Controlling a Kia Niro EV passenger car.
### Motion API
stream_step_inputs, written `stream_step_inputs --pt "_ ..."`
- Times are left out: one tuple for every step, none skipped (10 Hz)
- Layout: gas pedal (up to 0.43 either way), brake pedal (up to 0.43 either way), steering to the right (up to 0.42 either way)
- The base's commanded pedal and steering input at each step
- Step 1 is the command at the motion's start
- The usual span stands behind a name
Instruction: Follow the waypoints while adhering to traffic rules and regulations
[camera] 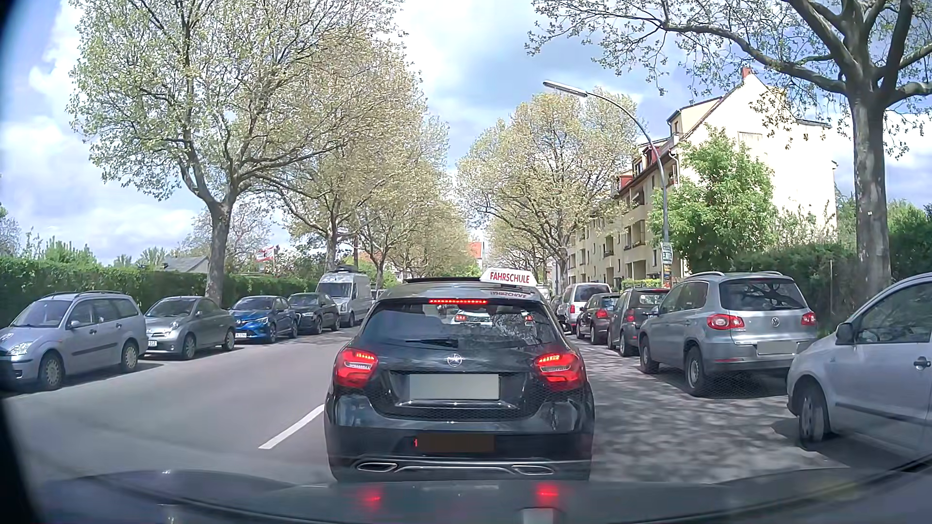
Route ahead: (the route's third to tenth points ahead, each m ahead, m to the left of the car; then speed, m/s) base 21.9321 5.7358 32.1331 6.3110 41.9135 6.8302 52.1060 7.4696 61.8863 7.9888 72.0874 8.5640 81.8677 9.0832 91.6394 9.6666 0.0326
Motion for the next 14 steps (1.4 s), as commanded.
stream_step_inputs --pt "0.0 0.274 0.013" --pt "0.0 0.274 0.013" --pt "0.0 0.274 0.013" --pt "0.0 0.274 0.013" --pt "0.0 0.274 0.013" --pt "0.0 0.274 0.013" --pt "0.0 0.274 0.013" --pt "0.0 0.28 0.013" --pt "0.0 0.274 0.013" --pt "0.0 0.28 0.013" --pt "0.0 0.28 0.013" --pt "0.0 0.28 0.013" --pt "0.0 0.28 0.013" --pt "0.0 0.28 0.013"
